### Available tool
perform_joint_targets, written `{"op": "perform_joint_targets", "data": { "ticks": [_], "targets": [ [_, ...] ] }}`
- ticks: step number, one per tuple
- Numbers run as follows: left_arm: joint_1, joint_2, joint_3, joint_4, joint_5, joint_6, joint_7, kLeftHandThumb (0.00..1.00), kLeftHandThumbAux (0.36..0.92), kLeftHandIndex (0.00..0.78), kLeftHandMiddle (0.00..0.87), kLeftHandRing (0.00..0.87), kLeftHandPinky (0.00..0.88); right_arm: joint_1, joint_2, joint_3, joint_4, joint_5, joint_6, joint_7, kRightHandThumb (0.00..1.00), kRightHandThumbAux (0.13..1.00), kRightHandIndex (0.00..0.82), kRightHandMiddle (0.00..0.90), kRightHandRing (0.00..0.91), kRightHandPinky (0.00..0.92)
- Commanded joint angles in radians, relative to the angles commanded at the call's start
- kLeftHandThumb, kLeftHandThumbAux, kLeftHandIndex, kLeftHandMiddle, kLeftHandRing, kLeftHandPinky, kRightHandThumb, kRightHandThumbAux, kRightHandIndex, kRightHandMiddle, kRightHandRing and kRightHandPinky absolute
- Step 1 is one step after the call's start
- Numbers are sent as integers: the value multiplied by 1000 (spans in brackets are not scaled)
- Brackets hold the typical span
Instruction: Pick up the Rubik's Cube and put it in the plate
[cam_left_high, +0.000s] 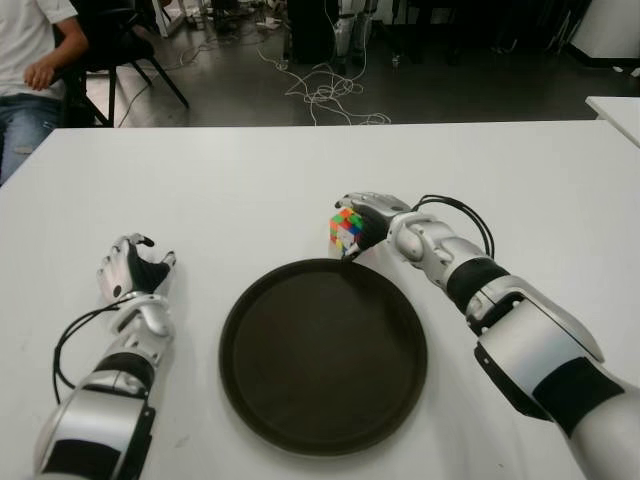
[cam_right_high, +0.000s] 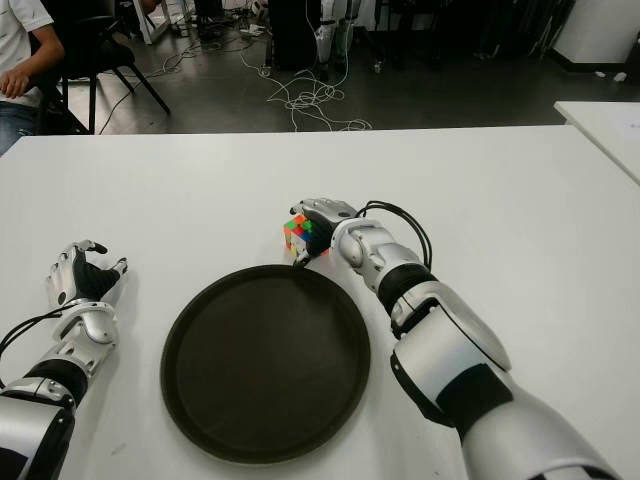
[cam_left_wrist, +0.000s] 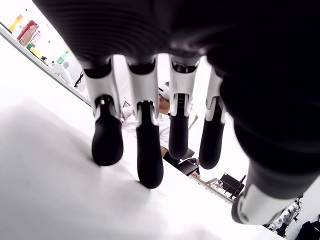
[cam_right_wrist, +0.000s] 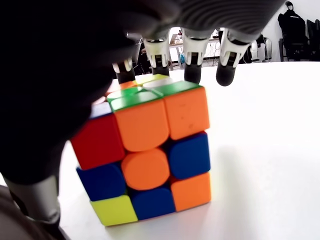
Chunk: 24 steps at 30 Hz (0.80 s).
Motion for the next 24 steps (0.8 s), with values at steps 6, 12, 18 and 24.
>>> {"op": "perform_joint_targets", "data": {
  "ticks": [6, 12, 18, 24],
  "targets": [
    [1, 2, -8, 0, 9, 1, 3, 699, 711, 407, 285, 302, 334, 2, 0, -5, -3, 3, 3, -11, 0, 728, 0, 0, 0, 0],
    [0, 3, -10, 1, 11, 5, 1, 700, 710, 407, 283, 298, 336, 3, 6, -18, -5, 14, 14, -22, 0, 728, 0, 0, 0, 42],
    [0, 2, -5, 0, 6, 0, 2, 701, 709, 408, 288, 304, 344, 10, 14, -33, 0, 20, 26, -49, 0, 732, 11, 21, 63, 132],
    [1, 0, -1, -2, 2, -5, 3, 703, 709, 409, 285, 301, 342, 19, 18, -60, -4, 34, 26, -82, 64, 804, 163, 197, 253, 342]
  ]
}}
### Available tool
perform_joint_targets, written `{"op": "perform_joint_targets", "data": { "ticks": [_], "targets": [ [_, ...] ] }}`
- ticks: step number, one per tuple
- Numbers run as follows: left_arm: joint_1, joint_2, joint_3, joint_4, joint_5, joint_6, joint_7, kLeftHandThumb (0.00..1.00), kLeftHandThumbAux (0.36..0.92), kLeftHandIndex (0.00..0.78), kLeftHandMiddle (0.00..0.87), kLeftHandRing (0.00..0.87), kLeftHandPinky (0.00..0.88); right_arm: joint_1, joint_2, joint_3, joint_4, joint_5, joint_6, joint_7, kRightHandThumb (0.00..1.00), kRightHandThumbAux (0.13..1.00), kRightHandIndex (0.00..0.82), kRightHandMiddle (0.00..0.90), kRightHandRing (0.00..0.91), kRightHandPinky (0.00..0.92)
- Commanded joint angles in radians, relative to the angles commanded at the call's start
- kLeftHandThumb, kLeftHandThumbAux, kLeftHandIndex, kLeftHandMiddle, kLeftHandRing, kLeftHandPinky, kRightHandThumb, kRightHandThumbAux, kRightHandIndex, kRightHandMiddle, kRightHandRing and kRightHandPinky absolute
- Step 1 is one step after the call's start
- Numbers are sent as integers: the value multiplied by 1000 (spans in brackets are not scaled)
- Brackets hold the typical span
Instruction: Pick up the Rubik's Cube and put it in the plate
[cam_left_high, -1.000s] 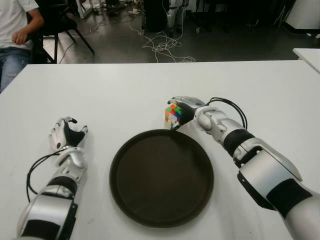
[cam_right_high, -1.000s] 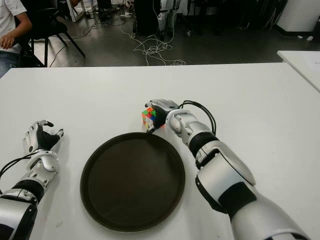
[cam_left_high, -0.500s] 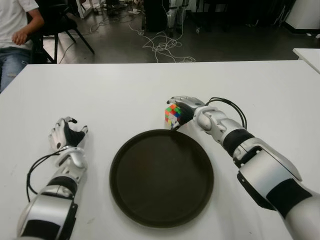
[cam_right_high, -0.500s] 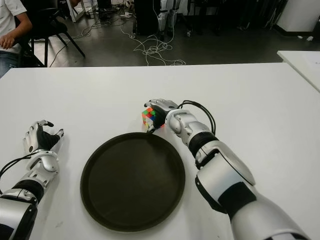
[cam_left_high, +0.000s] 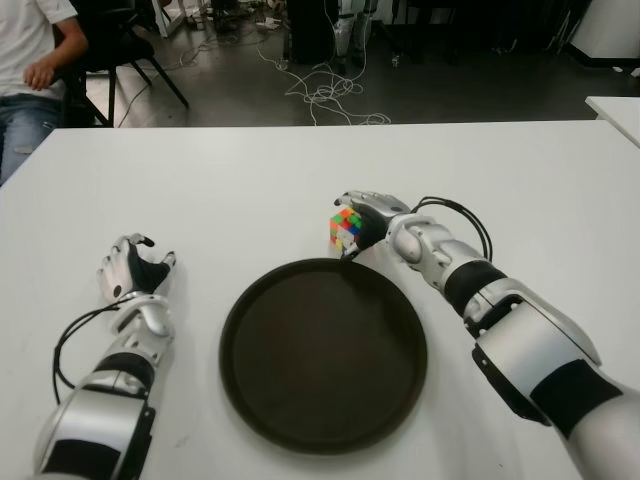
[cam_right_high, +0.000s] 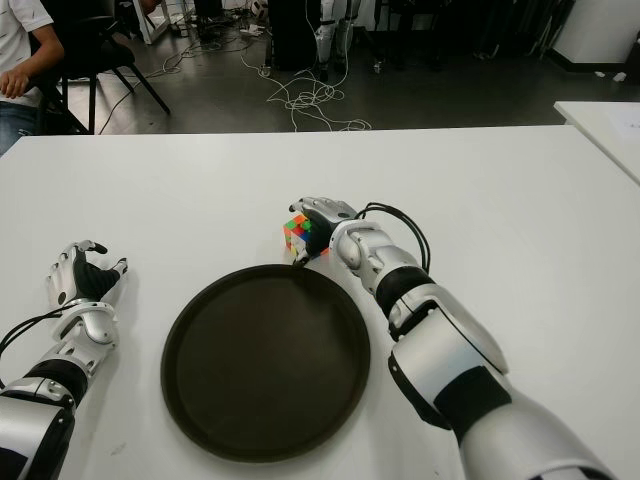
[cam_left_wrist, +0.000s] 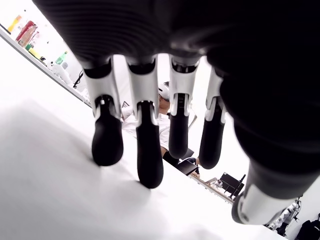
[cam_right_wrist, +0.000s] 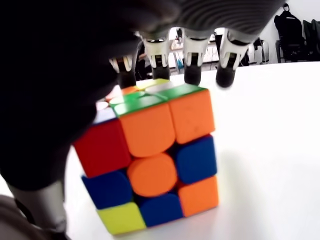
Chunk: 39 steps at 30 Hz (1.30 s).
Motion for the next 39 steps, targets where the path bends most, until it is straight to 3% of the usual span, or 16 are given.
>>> {"op": "perform_joint_targets", "data": {
  "ticks": [7, 17, 19, 22, 28, 39],
  "targets": [
    [-1, 0, 5, 1, -7, 1, -10, 701, 710, 407, 269, 285, 328, 2, 5, -31, -11, 25, 13, -15, 201, 786, 245, 343, 396, 472],
    [0, 3, 7, 2, -7, -4, -19, 700, 710, 407, 260, 273, 314, 3, 15, -54, -16, 41, 37, -34, 239, 757, 256, 400, 460, 525],
    [0, 4, 7, 2, -7, -6, -21, 700, 711, 407, 257, 271, 308, 3, 18, -56, -17, 42, 40, -38, 494, 744, 346, 432, 484, 538],
    [0, 3, 7, 2, -7, -7, -20, 699, 711, 407, 254, 268, 301, 4, 20, -59, -18, 41, 41, -47, 615, 737, 390, 462, 506, 546],
    [1, 4, 7, 1, -5, -8, -18, 698, 712, 406, 249, 264, 295, 8, 22, -60, -19, 40, 39, -70, 672, 732, 413, 503, 536, 558],
    [2, 3, 11, 0, -9, -13, -14, 698, 712, 406, 232, 251, 284, 8, 18, -67, -23, 48, 27, -72, 677, 731, 413, 515, 566, 599]
  ]
}}
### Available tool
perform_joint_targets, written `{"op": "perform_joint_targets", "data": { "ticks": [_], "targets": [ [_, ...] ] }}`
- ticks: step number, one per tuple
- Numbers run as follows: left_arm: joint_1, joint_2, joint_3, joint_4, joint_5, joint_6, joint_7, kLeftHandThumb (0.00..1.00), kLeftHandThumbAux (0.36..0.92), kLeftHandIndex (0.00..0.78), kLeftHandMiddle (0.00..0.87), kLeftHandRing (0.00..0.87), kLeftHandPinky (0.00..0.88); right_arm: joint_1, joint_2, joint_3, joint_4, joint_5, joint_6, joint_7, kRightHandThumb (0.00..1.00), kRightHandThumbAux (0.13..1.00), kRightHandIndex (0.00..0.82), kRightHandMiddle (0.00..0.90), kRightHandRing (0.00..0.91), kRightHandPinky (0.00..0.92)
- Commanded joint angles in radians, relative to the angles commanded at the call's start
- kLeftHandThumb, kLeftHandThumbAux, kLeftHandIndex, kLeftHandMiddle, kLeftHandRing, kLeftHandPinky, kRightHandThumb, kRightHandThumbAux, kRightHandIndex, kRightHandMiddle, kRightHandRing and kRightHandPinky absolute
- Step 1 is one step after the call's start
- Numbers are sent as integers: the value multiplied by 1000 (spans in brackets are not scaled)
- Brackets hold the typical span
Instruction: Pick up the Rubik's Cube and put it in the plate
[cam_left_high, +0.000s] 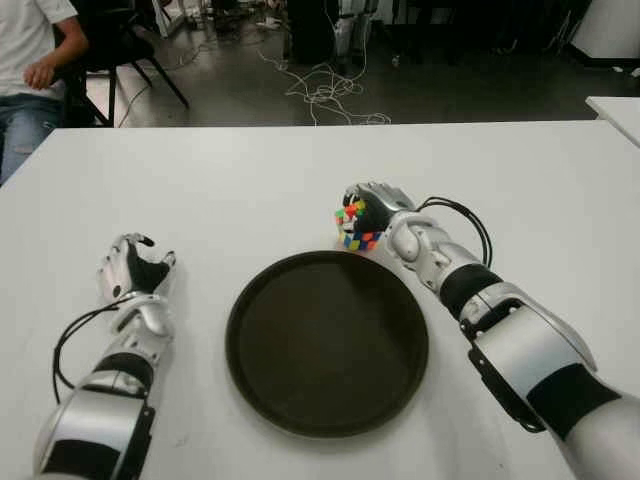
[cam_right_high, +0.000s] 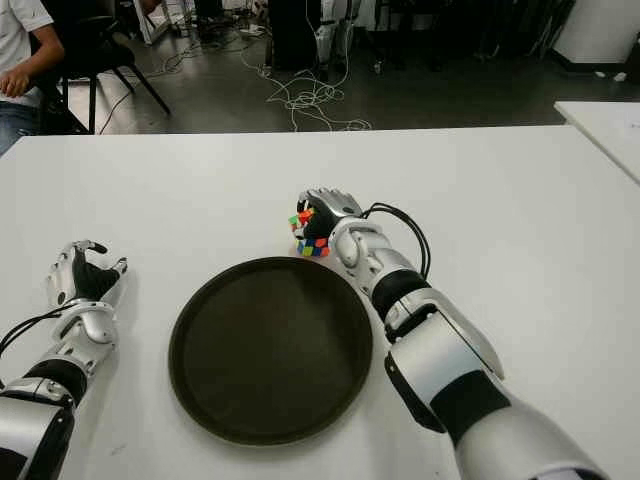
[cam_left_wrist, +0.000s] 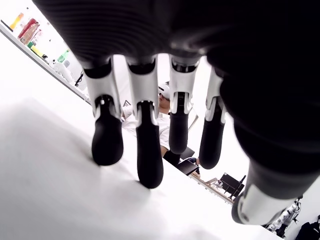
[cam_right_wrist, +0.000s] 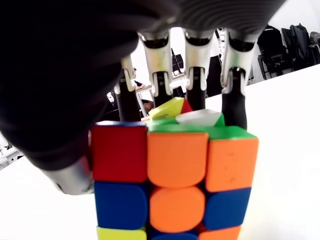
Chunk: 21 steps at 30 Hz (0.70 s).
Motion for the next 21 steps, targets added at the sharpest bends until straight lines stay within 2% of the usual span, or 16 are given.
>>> {"op": "perform_joint_targets", "data": {
  "ticks": [10, 15, 21],
  "targets": [
    [1, -2, 12, 0, -4, -7, 4, 699, 710, 408, 239, 258, 290, 1, -1, -4, -3, 8, -13, -10, 677, 731, 413, 537, 587, 614],
    [2, -3, 17, -1, -5, -14, 5, 699, 710, 409, 239, 256, 283, 2, -3, -4, -3, 10, -20, -11, 682, 729, 416, 576, 623, 656],
    [2, -4, 22, -1, -6, -16, 2, 699, 711, 408, 233, 249, 277, 0, -5, -3, -4, 8, -22, -8, 681, 729, 414, 550, 605, 628]
  ]
}}
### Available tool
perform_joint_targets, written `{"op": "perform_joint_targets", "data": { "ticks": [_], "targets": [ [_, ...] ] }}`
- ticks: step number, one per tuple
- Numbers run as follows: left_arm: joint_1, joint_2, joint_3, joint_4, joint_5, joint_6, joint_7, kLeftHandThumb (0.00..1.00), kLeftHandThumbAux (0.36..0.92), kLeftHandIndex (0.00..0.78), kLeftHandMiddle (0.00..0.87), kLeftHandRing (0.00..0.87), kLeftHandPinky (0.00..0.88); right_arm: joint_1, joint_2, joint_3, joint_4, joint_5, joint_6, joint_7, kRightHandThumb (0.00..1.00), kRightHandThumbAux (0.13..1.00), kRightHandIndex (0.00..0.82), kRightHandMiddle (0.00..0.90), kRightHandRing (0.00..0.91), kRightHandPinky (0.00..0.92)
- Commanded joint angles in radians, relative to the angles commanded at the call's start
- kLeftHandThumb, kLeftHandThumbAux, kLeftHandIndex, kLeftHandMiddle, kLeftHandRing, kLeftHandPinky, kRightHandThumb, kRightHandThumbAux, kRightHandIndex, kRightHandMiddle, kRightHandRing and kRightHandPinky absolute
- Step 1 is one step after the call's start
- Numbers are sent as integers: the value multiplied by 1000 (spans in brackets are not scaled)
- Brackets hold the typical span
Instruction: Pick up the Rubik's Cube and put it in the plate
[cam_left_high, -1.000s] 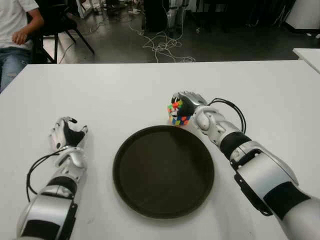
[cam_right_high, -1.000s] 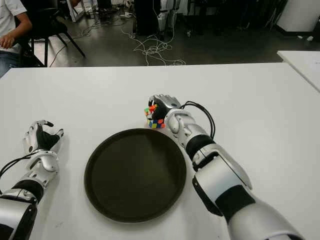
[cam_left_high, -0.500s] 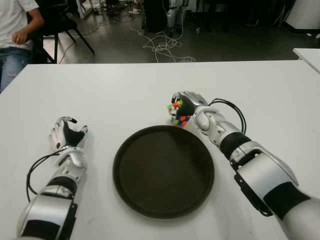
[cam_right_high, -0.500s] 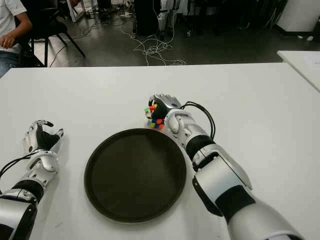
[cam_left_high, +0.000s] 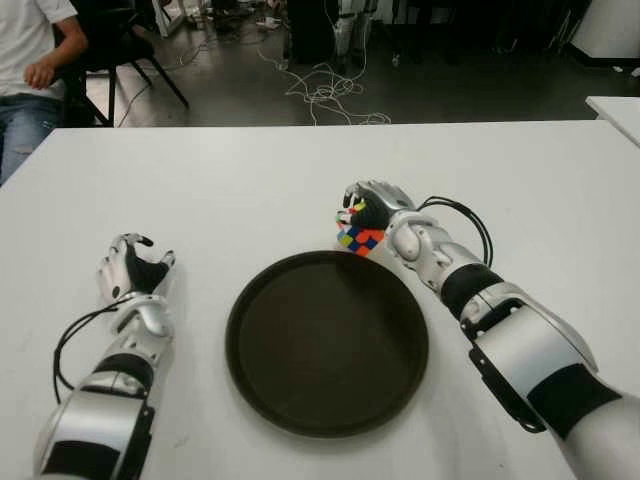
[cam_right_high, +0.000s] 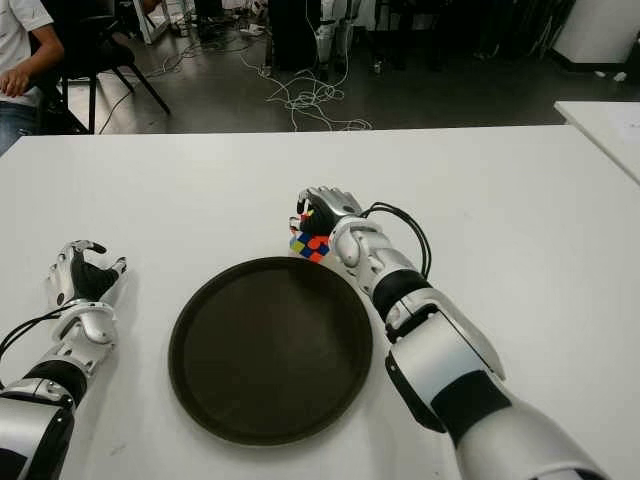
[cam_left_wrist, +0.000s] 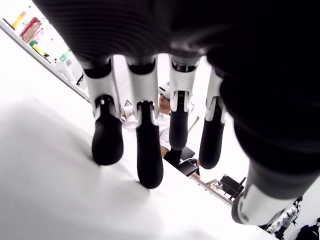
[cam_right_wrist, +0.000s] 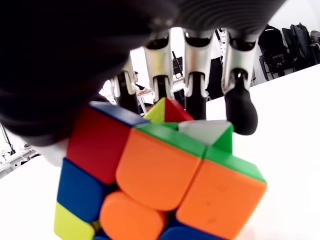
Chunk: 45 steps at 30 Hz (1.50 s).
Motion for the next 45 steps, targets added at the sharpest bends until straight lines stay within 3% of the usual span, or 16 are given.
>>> {"op": "perform_joint_targets", "data": {
  "ticks": [9, 22, 45],
  "targets": [
    [2, 0, 1, -1, 0, -4, 3, 699, 712, 410, 220, 233, 259, -1, 2, -2, 1, -1, 6, -19, 678, 729, 416, 516, 555, 570],
    [1, 2, -2, 0, 3, -1, 5, 699, 712, 410, 213, 225, 249, -14, -26, -74, -45, 59, -47, -68, 693, 726, 430, 692, 704, 709],
    [2, 4, 4, 2, -5, -7, -6, 700, 711, 410, 213, 229, 263, -38, -62, -142, -121, 85, -70, -191, 694, 725, 436, 765, 775, 771]
  ]
}}
